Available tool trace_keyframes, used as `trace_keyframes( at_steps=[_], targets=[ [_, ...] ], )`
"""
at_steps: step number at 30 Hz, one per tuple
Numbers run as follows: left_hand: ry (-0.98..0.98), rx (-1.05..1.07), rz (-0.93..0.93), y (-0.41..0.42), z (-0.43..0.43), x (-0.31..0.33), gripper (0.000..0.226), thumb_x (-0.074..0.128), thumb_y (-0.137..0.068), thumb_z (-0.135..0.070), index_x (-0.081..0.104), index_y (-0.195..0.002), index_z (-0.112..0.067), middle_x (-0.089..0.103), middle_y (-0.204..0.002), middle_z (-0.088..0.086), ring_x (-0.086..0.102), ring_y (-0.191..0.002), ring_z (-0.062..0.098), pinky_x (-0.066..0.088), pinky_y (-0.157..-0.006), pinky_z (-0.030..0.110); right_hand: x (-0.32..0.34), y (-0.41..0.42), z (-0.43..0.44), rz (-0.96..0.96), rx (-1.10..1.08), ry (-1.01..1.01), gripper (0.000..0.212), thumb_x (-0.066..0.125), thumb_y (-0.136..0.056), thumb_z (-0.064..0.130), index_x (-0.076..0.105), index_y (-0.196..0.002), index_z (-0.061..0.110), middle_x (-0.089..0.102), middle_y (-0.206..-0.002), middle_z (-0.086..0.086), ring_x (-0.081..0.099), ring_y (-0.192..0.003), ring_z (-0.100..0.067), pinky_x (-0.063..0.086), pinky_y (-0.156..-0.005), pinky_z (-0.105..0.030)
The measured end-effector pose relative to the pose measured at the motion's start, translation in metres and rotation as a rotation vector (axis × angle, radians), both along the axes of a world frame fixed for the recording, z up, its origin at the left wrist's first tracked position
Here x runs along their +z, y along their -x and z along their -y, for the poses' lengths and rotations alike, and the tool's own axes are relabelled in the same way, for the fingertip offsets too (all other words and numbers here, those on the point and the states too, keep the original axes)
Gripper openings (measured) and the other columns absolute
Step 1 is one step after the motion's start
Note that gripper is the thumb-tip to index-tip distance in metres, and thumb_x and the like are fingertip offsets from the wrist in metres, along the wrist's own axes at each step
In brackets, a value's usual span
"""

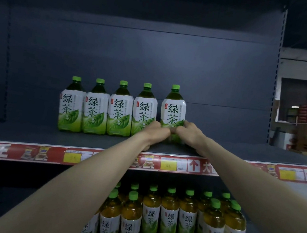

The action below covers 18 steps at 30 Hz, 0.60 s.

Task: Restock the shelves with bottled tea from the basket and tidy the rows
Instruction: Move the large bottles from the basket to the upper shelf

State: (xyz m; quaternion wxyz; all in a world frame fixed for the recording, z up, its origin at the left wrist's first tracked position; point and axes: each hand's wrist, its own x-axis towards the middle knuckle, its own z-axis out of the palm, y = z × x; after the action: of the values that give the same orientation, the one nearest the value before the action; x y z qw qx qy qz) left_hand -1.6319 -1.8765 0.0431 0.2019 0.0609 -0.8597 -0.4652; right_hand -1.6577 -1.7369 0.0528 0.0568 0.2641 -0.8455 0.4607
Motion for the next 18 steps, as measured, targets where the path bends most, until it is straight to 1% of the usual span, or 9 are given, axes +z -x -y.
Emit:
trace_keyframes(
  at_steps=[1,2,4,6,7,9,13,15,18],
  targets=[
    [-0.002,-0.006,-0.001,0.0,0.0,0.0,0.016,0.066,-0.078,-0.013,0.067,-0.093,-0.018,0.069,-0.1,0.006,0.064,-0.105,0.025,0.057,-0.096,0.04,-0.001,0.0,0.002,0.002,0.011,-0.001,0.043,0.061,-0.093,0.035,0.056,-0.134,0.023,0.063,-0.134,-0.007,0.058,-0.123,-0.029,0.046,-0.111,-0.049],
    [-0.003,-0.007,-0.008,0.0,0.0,0.0,0.014,0.066,-0.079,-0.012,0.067,-0.092,-0.018,0.069,-0.098,0.005,0.064,-0.105,0.025,0.056,-0.092,0.037,-0.002,0.003,0.004,0.002,0.018,0.001,0.049,0.061,-0.088,0.039,0.057,-0.134,0.024,0.063,-0.135,-0.006,0.058,-0.123,-0.028,0.046,-0.112,-0.05],
    [-0.006,-0.003,-0.028,-0.001,0.002,-0.002,0.011,0.066,-0.082,-0.011,0.068,-0.091,-0.017,0.067,-0.091,0.003,0.064,-0.1,0.023,0.05,-0.076,0.03,-0.004,0.008,0.005,0.015,0.038,0.035,0.055,0.063,-0.077,0.045,0.062,-0.129,0.027,0.066,-0.131,-0.004,0.06,-0.121,-0.027,0.047,-0.111,-0.049],
    [0.001,0.002,-0.05,-0.003,0.002,-0.003,0.015,0.066,-0.085,-0.01,0.072,-0.099,-0.012,0.066,-0.089,0.002,0.062,-0.091,0.019,0.044,-0.066,0.029,-0.006,0.01,0.004,0.036,0.074,0.086,0.038,0.068,-0.082,0.04,0.067,-0.118,0.028,0.071,-0.123,-0.001,0.064,-0.116,-0.024,0.049,-0.108,-0.049],
    [0.008,0.01,-0.06,-0.003,0.003,-0.004,0.019,0.067,-0.086,-0.01,0.073,-0.103,-0.009,0.066,-0.086,0.002,0.061,-0.087,0.018,0.041,-0.063,0.029,-0.006,0.009,0.003,0.046,0.09,0.107,0.033,0.069,-0.086,0.037,0.068,-0.117,0.027,0.072,-0.122,0.0,0.065,-0.115,-0.024,0.049,-0.108,-0.048],
    [0.023,0.037,-0.075,-0.002,0.003,-0.005,0.021,0.068,-0.085,-0.011,0.074,-0.104,-0.005,0.064,-0.082,0.003,0.058,-0.081,0.017,0.039,-0.06,0.029,-0.006,0.009,0.001,0.056,0.115,0.111,0.037,0.067,-0.092,0.032,0.067,-0.127,0.02,0.07,-0.125,-0.001,0.064,-0.116,-0.023,0.049,-0.108,-0.044],
    [0.044,0.068,-0.105,-0.003,0.002,-0.006,0.023,0.068,-0.082,-0.011,0.076,-0.103,-0.006,0.072,-0.104,0.004,0.055,-0.083,0.009,0.043,-0.066,0.027,-0.006,0.006,0.001,0.082,0.159,0.075,0.041,0.062,-0.098,0.028,0.061,-0.138,0.018,0.067,-0.132,-0.001,0.061,-0.121,-0.021,0.045,-0.111,-0.039],
    [0.026,0.066,-0.11,-0.004,0.001,-0.006,0.022,0.069,-0.082,-0.008,0.078,-0.102,-0.008,0.071,-0.103,0.0,0.055,-0.085,0.009,0.043,-0.068,0.026,-0.006,0.006,0.003,0.091,0.176,0.063,0.042,0.063,-0.097,0.031,0.061,-0.138,0.02,0.067,-0.131,0.0,0.061,-0.121,-0.02,0.044,-0.114,-0.041],
    [-0.022,0.045,-0.108,-0.004,0.001,-0.006,0.019,0.07,-0.08,-0.007,0.078,-0.096,-0.013,0.072,-0.111,0.0,0.058,-0.1,0.017,0.047,-0.084,0.03,-0.006,0.005,0.003,0.091,0.185,0.043,0.044,0.062,-0.095,0.037,0.06,-0.138,0.024,0.067,-0.13,0.002,0.061,-0.121,-0.019,0.043,-0.114,-0.043]
  ],
)
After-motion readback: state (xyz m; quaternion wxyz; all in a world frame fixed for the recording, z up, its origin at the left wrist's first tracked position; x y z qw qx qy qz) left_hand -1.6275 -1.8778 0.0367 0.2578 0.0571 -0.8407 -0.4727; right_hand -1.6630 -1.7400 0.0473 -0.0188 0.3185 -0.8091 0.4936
